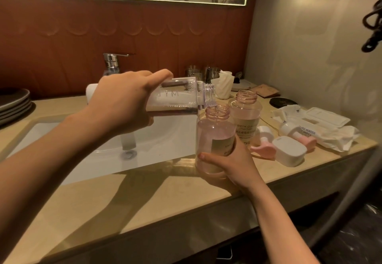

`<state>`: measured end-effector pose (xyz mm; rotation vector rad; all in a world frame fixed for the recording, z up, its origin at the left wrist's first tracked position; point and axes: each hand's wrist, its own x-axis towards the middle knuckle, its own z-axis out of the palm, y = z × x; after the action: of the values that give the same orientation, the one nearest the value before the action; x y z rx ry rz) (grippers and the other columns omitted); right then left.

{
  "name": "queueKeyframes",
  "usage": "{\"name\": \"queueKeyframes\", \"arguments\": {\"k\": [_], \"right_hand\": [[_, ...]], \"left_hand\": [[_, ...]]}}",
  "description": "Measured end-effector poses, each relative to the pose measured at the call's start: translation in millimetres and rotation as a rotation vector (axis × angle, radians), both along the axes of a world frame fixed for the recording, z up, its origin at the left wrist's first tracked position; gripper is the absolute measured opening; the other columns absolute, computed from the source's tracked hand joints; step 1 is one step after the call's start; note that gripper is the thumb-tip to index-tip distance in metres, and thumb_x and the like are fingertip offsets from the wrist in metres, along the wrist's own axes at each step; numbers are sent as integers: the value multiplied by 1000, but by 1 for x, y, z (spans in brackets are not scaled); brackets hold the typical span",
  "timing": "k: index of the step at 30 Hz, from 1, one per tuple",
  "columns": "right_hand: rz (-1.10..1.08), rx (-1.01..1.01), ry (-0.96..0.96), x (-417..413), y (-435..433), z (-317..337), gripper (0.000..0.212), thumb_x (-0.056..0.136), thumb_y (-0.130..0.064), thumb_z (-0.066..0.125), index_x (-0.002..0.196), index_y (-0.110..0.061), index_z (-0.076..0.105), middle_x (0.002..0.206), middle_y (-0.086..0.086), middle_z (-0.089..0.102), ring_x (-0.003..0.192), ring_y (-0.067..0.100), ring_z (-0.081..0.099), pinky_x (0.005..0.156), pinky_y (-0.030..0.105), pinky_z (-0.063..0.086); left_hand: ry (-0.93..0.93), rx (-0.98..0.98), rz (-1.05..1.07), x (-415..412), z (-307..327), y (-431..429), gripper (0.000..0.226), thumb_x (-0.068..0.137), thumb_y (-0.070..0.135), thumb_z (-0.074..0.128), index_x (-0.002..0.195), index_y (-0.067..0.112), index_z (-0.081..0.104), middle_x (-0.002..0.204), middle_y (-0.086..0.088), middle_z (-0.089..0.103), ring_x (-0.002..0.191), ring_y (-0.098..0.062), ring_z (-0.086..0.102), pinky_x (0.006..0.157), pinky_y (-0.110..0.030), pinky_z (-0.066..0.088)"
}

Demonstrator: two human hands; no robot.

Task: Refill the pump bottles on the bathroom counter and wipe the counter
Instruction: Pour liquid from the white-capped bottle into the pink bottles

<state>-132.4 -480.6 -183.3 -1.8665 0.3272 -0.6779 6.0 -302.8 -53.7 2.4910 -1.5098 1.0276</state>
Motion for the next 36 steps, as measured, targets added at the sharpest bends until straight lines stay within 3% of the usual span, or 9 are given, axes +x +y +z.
{"name": "queueKeyframes", "arguments": {"k": [6,11,21,26,30,36], "right_hand": [[9,-3,10,0,0,0,90,48,-52,79,129,-27,47,117,-13,61,106,2,57,88,23,49],[1,-6,9,1,0,0,86,49,-48,80,126,-27,49,115,-12,62,105,4,58,87,25,50],[12,10,-8,0,0,0,81,54,-40,82,126,-26,49,115,-11,63,106,4,58,87,24,50],[15,5,-10,0,0,0,87,49,-50,79,127,-26,48,116,-11,62,106,4,58,86,24,51],[17,-3,-4,0,0,0,83,53,-43,81,128,-25,48,116,-10,62,106,4,58,87,23,50],[10,1,-5,0,0,0,82,53,-41,81,127,-26,49,115,-12,62,105,3,58,86,21,50]], "left_hand": [[9,9,0,-2,1,1,80,63,23,83,132,27,42,99,-3,65,77,-23,58,48,-18,30],[17,12,6,-2,3,0,79,64,22,83,131,27,42,99,-4,65,77,-24,60,49,-21,36],[18,18,7,-4,4,-1,77,65,22,82,131,27,43,100,-3,65,77,-21,57,48,-18,28],[14,17,12,-4,6,0,77,66,21,81,131,27,42,99,-3,65,76,-20,55,48,-17,27],[17,20,20,-6,6,-1,76,68,21,80,133,27,42,101,-3,65,74,-16,49,47,-16,22],[37,31,7,-6,8,-1,75,70,21,79,134,27,41,104,-3,64,79,-18,54,47,-17,24]]}}
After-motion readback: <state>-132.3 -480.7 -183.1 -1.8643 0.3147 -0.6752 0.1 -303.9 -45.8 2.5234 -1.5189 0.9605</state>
